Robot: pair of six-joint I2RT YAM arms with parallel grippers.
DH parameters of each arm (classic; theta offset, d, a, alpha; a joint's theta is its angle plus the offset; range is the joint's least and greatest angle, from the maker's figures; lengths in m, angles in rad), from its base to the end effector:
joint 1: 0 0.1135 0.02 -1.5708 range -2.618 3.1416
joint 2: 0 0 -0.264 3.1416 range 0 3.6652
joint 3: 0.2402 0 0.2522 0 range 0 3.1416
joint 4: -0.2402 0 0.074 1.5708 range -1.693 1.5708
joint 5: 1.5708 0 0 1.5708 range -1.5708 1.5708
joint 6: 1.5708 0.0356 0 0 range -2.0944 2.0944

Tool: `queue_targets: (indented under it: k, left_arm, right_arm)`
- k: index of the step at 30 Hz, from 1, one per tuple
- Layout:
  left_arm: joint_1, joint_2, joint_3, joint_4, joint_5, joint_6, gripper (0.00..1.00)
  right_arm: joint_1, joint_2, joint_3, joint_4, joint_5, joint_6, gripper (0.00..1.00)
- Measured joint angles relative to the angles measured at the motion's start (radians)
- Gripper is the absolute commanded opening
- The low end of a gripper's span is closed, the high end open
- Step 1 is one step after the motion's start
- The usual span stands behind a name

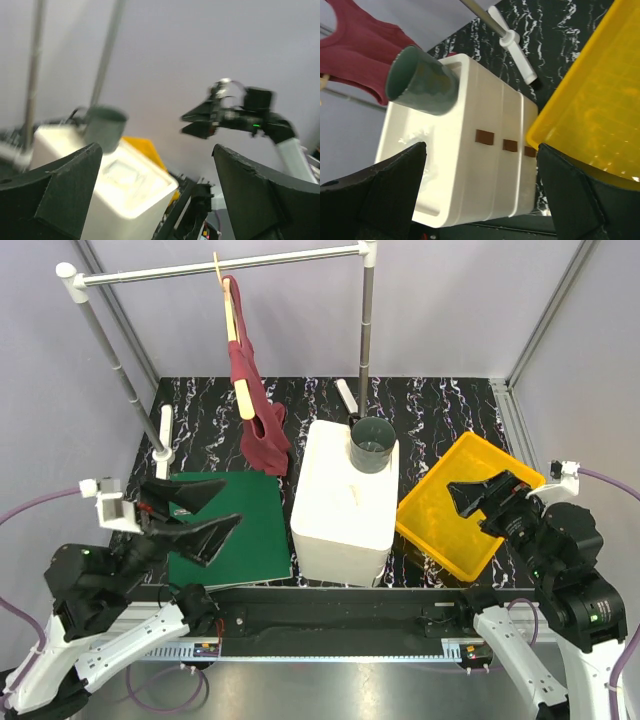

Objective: Remove the tank top from the hanger

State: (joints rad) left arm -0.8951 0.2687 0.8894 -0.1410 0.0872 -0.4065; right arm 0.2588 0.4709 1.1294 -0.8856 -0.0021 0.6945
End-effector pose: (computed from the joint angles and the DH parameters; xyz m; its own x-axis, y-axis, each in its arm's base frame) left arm 0.0144 -0.0230 0.4254 -0.0613 -0.5533 -0.8307 0.8725 0.3745 -0.3138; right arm 0.0469 0.0125 0.4059 -0.3323 0.5741 -0.7483 -0.0589 0.7793 0.6239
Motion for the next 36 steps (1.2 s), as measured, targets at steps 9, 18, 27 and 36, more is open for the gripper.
queue_targets:
  k: [9, 18, 27, 36]
  left_arm:
    - [0.000, -0.062, 0.084, -0.464, -0.325, -0.114, 0.99]
    - [-0.006, -0.261, 0.043, -0.543, -0.417, -0.127, 0.99]
    - [-0.009, -0.261, 0.029, -0.643, -0.460, -0.179, 0.99]
    - [-0.009, -0.262, -0.028, -0.688, -0.463, -0.233, 0.99]
  right_arm:
    - [0.000, 0.026, 0.021, 0.027, -0.100, -0.151, 1.00]
    - [0.055, 0.548, 0.373, 0.204, -0.284, -0.156, 1.00]
    - [0.585, 1.090, 0.964, 0.174, 0.003, -0.284, 1.00]
    - [0.807, 1.628, 1.669, 0.103, 0.335, -0.482, 0.94]
